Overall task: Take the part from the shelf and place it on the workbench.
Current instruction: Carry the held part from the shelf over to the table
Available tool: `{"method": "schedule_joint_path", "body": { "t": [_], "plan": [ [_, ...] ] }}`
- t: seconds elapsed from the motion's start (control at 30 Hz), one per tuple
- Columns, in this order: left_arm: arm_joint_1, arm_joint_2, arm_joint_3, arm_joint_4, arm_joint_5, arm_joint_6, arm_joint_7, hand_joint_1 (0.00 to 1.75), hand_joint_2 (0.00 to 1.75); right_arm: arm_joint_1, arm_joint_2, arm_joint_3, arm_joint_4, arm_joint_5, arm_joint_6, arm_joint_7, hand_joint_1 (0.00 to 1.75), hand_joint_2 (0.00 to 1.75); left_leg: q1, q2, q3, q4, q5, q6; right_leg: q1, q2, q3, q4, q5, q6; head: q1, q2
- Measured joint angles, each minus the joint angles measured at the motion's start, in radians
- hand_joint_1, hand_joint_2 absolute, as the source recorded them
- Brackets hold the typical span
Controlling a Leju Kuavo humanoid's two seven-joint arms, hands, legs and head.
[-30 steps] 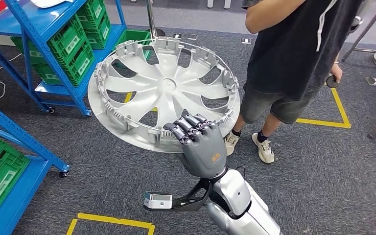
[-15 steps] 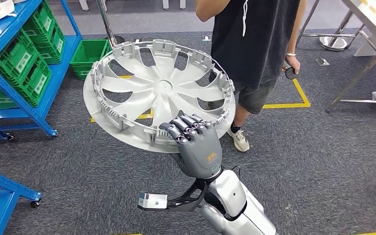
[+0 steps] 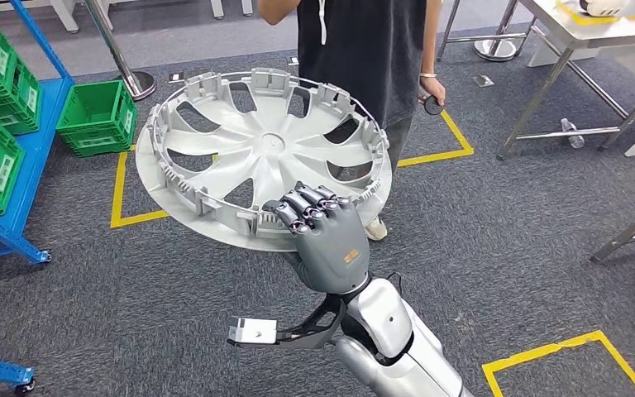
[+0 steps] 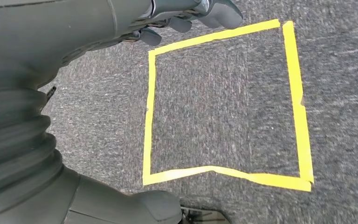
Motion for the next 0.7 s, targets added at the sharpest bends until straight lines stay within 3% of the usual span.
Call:
{"method": "schedule_joint_path", "body": {
  "t": [0.03,0.1,0.17,0.23,0.27,0.33,0.4,0.47,0.53,0.6,0.67,0.7],
  "plan": [
    [-0.002,-0.002,0.002,0.000,0.002,0.003,-0.002,0.00,1.75,0.001,0.000,-0.004,0.000,0.000,0.000,-0.001,1.75,1.75,0.002,0.000,0.002,0.001,-0.003,-0.005,-0.002,0.011,0.002,-0.005,0.003,-0.004,0.000,0.000],
    [-0.003,-0.004,0.006,-0.001,0.009,0.008,-0.011,0.00,1.75,0.003,-0.001,-0.013,0.000,-0.002,0.000,0.000,1.75,1.75,0.004,-0.042,-0.011,0.038,-0.030,-0.016,-0.011,0.033,0.008,-0.015,0.009,-0.015,-0.002,0.000],
    [0.000,-0.005,0.013,-0.001,0.014,0.012,-0.019,0.00,1.75,0.007,-0.001,-0.021,0.001,-0.008,0.001,0.002,1.75,1.75,0.008,-0.094,-0.065,0.151,-0.087,-0.025,-0.016,0.055,0.010,-0.017,0.011,-0.021,-0.006,0.000],
    [0.005,-0.005,0.019,0.000,0.021,0.014,-0.024,0.00,1.75,0.010,-0.002,-0.030,0.001,-0.016,0.005,0.002,1.75,1.75,0.011,-0.105,-0.121,0.259,-0.121,-0.031,-0.017,0.083,0.010,-0.016,0.011,-0.023,-0.007,0.000],
    [0.006,-0.005,0.022,0.000,0.023,0.015,-0.026,0.00,1.75,0.011,-0.002,-0.035,0.001,-0.020,0.008,0.001,1.75,1.75,0.013,-0.107,-0.129,0.268,-0.111,-0.034,-0.019,0.098,0.011,-0.015,0.011,-0.022,-0.007,0.000],
    [0.007,-0.005,0.026,0.000,0.027,0.016,-0.027,0.00,1.75,0.011,-0.002,-0.043,0.001,-0.029,0.014,0.000,1.75,1.75,0.020,-0.119,-0.094,0.179,-0.042,-0.039,-0.024,0.128,0.011,-0.007,0.008,-0.016,-0.007,0.000],
    [0.006,-0.006,0.030,0.001,0.026,0.018,-0.029,0.00,1.75,0.009,-0.002,-0.050,0.003,-0.035,0.016,-0.001,1.75,1.75,0.029,-0.174,-0.042,0.064,0.003,-0.041,-0.028,0.154,0.003,0.006,0.003,-0.003,-0.009,0.000],
    [0.006,-0.007,0.033,0.002,0.025,0.028,-0.030,0.00,1.75,0.005,-0.002,-0.055,0.006,-0.038,0.012,-0.003,1.75,1.75,0.032,-0.210,-0.026,0.026,0.004,-0.032,-0.031,0.179,-0.011,0.013,0.006,0.014,-0.010,0.000],
    [0.006,-0.007,0.037,0.001,0.025,0.042,-0.031,0.00,1.75,0.003,-0.003,-0.061,0.010,-0.043,0.005,-0.005,1.75,1.75,0.029,-0.189,-0.027,0.024,0.009,-0.015,-0.035,0.199,-0.020,0.011,0.014,0.029,-0.010,0.000],
    [0.004,-0.006,0.043,0.001,0.028,0.051,-0.037,0.00,1.75,0.003,-0.005,-0.064,0.014,-0.048,0.000,-0.008,1.75,1.75,0.028,-0.163,-0.026,0.018,0.015,0.002,-0.032,0.161,-0.038,0.038,-0.002,0.037,-0.004,0.000],
    [0.005,-0.006,0.049,0.000,0.030,0.056,-0.045,0.00,1.75,0.002,-0.006,-0.064,0.018,-0.049,-0.005,-0.012,1.75,1.75,0.022,-0.134,-0.025,0.014,0.016,0.013,-0.027,0.090,-0.088,0.140,-0.054,0.040,0.003,0.000],
    [0.006,-0.005,0.052,0.000,0.033,0.056,-0.047,0.00,1.75,0.002,-0.006,-0.064,0.021,-0.049,-0.007,-0.013,1.75,1.75,0.018,-0.118,-0.026,0.014,0.015,0.016,-0.027,0.071,-0.120,0.208,-0.083,0.041,0.005,0.000]
  ]
}}
